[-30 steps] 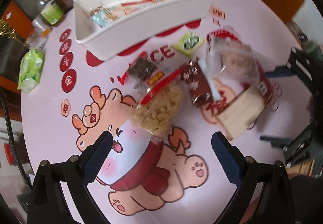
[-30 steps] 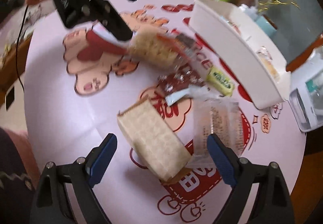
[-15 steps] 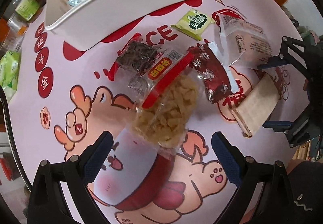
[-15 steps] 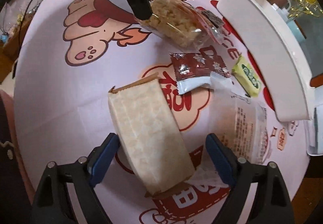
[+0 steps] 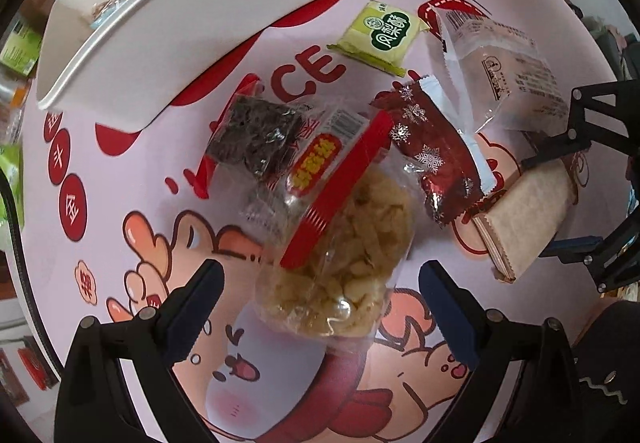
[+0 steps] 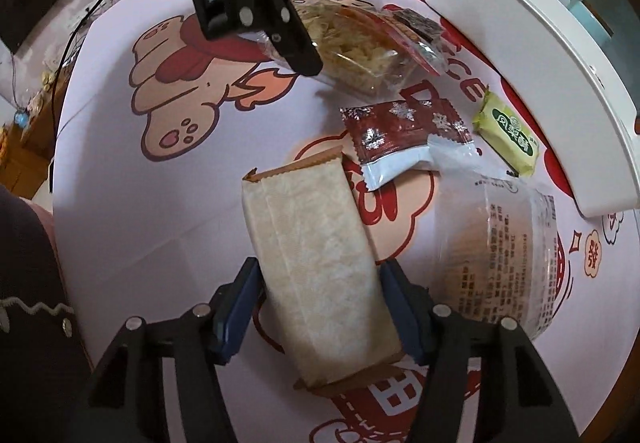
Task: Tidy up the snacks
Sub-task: 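Grasp the paper bread bag with the right gripper while the left grasps the puffed snack bag, then carry both bags into the white tray and open both grippers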
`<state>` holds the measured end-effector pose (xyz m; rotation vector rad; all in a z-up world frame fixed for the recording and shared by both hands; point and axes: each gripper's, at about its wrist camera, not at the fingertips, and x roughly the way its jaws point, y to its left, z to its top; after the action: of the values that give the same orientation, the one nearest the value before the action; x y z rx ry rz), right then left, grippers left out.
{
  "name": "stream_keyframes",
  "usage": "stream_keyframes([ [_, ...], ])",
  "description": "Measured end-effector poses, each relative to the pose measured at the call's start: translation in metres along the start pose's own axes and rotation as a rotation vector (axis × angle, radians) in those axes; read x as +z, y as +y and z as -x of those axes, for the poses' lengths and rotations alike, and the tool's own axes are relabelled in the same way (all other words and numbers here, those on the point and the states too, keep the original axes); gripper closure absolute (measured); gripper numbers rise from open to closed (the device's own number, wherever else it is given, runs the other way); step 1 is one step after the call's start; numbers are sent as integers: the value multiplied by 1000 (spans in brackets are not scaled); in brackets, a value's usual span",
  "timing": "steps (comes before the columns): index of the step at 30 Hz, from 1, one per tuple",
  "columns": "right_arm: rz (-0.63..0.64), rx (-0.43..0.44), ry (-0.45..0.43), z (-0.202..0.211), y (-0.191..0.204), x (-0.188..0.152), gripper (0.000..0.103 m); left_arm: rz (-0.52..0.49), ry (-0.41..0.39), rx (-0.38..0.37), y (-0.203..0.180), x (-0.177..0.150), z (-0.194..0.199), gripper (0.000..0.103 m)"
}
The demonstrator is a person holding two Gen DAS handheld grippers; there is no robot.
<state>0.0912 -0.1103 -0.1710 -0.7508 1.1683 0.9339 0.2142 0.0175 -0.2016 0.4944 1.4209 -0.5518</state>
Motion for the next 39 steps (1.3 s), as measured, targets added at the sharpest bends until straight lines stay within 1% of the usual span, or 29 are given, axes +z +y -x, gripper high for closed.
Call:
stream_keyframes([
  [1,-9,-2,-3,0,0,1,42,-6,2,4,-1,1,-1,7],
  [3,-25,-5,-8,2,-1,1,42,-22,13,15,-2,6,-6,14],
  [4,-35,-9,-11,2,-1,1,42,-28,26,29,-4,7,-9,22],
  [5,-40,-13,-12,3,-1,2,42,-31,40,39,-4,8,-12,28],
  [7,-53,-16,-16,5,2,-1,42,-21,38,17,-5,11,-11,36],
  [10,-67,-14,-21,1,5,2,42,1,33,21,-5,12,-8,42],
  [13,-75,-13,-26,3,11,1,43,18,31,31,-13,4,-6,43],
  [19,-103,-8,-56,13,24,-2,43,81,14,10,-34,-24,3,44],
  [24,-171,-18,-105,27,31,-15,43,146,-17,-13,-46,-44,18,44],
  [27,-221,-24,-134,36,25,-17,43,214,-36,-13,-51,-56,31,44],
  [30,-288,-62,-134,48,24,-17,43,278,-36,44,-57,-68,41,44],
  [33,-342,-97,-112,53,20,-17,43,348,-63,40,-60,-76,53,44],
  [36,-390,-103,-99,59,14,-17,43,415,-89,45,-66,-87,65,44],
  [39,-418,-121,-111,72,10,-15,43,456,-114,41,-68,-90,78,44],
])
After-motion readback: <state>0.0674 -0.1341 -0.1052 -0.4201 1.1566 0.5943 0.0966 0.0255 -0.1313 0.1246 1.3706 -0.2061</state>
